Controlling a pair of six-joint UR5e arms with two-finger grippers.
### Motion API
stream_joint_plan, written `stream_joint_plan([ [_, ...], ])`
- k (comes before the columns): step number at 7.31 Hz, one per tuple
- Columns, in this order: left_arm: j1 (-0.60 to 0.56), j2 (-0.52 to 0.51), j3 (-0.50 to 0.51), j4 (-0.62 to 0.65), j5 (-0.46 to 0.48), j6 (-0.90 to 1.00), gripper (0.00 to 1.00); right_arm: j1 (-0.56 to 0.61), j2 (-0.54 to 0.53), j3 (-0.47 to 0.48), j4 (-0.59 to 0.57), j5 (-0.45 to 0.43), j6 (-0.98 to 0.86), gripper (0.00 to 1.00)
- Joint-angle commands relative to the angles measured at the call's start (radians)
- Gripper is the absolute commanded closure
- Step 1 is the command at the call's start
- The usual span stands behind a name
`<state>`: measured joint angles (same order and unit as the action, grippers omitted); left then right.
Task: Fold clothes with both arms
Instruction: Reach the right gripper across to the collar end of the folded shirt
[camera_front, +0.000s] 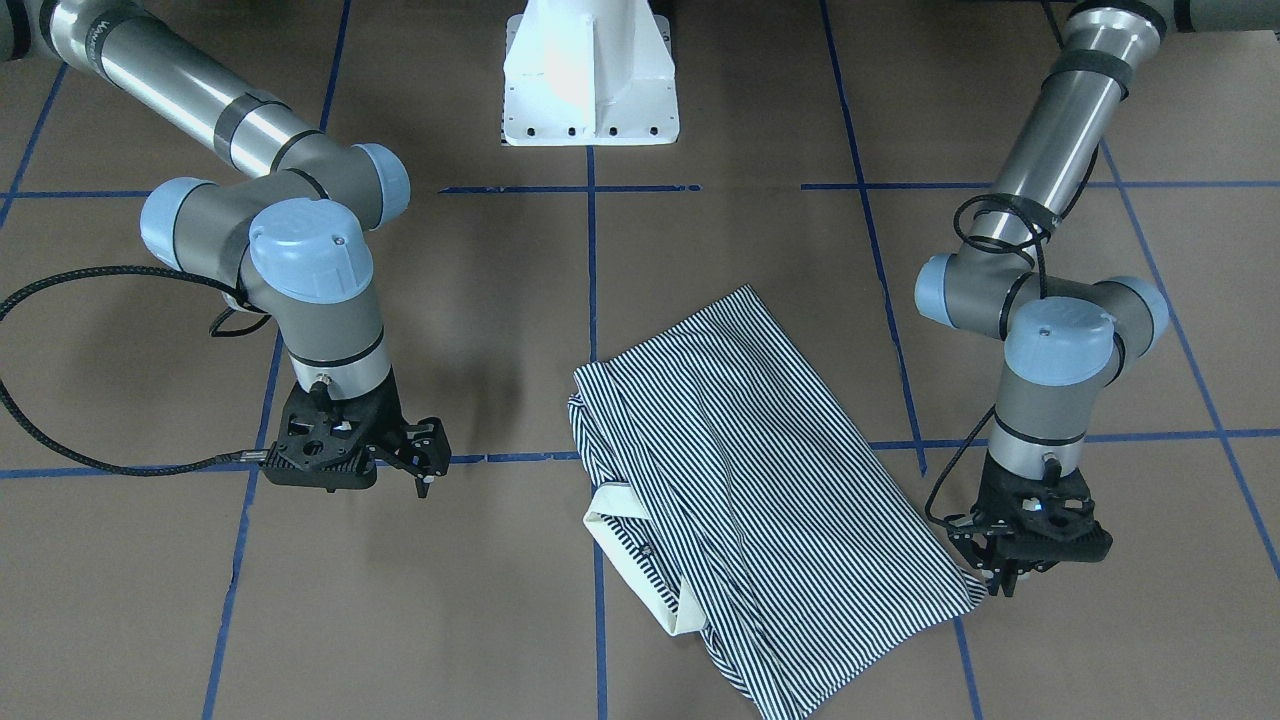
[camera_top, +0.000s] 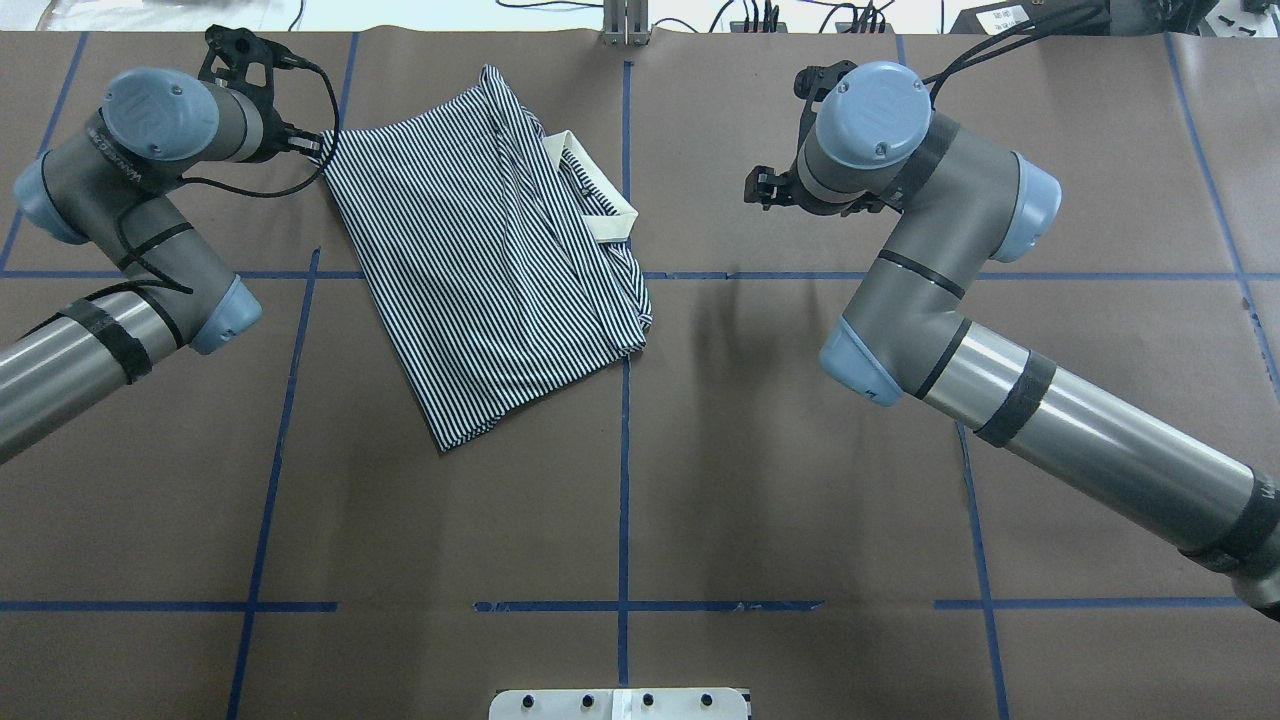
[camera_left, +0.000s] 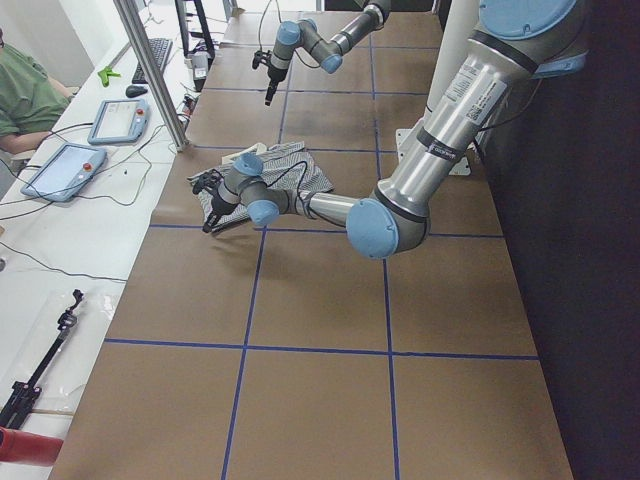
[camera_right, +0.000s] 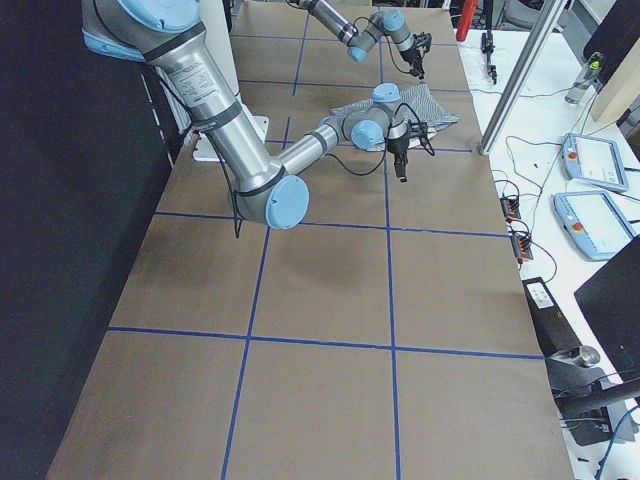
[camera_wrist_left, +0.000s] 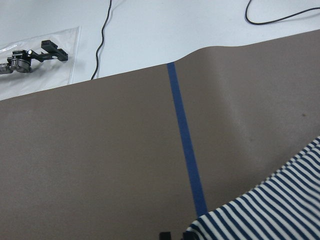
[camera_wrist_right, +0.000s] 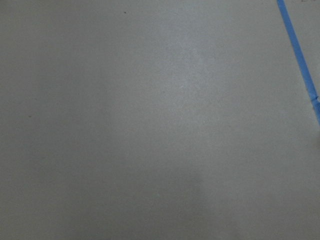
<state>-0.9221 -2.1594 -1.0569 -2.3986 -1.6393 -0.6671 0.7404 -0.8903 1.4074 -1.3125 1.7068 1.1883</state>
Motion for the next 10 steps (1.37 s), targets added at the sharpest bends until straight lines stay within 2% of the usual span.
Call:
stream_joint_plan([
  [1,-0.001,0.012,-0.037,-0.034,-0.034,0.021,0.0,-0.057,0.083,-0.089,0.1,-0.07,0.2,0.07],
  [2,-0.001,0.01,-0.038,-0.034,-0.034,0.018,0.0,-0.093,0.161,-0.172,0.126,-0.119,0.325,0.13],
  [4,-0.001,0.012,-0.038,-0.036,-0.034,0.015,0.0,-0.153,0.31,-0.336,0.141,-0.226,0.478,0.15],
  [7,-0.001,0.012,-0.038,-0.036,-0.034,0.012,0.0,-0.176,0.343,-0.445,0.197,-0.271,0.485,0.16],
  [9,-0.001,0.012,-0.038,-0.037,-0.036,0.012,0.0,-0.185,0.367,-0.479,0.202,-0.282,0.516,0.34],
  [10,-0.001,0.013,-0.038,-0.037,-0.034,0.012,0.0,-0.187,0.367,-0.499,0.231,-0.283,0.519,0.36],
])
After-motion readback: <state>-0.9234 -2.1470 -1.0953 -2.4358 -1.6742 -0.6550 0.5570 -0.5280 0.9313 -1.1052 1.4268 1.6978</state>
